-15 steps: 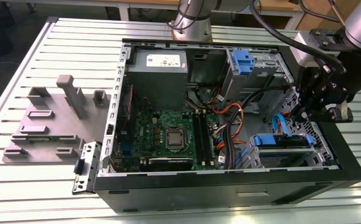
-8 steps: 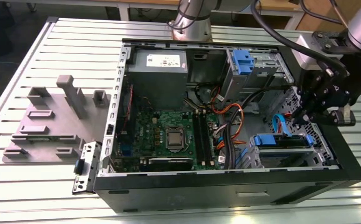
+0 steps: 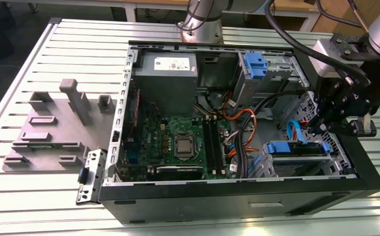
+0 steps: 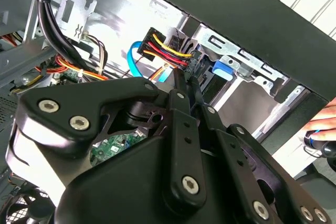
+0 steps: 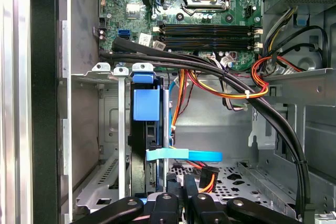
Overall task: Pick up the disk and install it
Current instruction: 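Insert the second disk wire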
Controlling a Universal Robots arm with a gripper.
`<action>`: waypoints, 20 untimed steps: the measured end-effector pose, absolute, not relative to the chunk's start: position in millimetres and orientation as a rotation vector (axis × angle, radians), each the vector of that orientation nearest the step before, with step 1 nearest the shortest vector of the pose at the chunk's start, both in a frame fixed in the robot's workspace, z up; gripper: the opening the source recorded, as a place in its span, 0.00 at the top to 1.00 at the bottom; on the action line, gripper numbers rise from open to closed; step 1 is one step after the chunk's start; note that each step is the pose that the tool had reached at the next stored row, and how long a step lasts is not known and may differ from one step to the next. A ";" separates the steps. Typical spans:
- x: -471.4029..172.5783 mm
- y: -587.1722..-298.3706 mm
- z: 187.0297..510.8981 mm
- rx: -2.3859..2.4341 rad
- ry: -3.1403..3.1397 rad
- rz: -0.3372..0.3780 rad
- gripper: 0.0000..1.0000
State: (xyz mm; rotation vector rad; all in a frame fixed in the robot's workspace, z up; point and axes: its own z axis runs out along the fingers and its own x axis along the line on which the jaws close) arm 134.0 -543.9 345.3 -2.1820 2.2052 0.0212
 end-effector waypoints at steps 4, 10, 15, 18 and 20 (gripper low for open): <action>133.9 -544.6 345.2 -2.182 2.205 0.021 0.84; 131.5 -545.8 345.3 -2.180 2.203 0.022 0.84; 126.7 -547.7 345.3 -2.177 2.200 0.017 0.84; 126.3 -551.5 345.3 -2.177 2.200 0.017 0.84; 126.3 -554.5 345.2 -2.177 2.200 0.017 0.84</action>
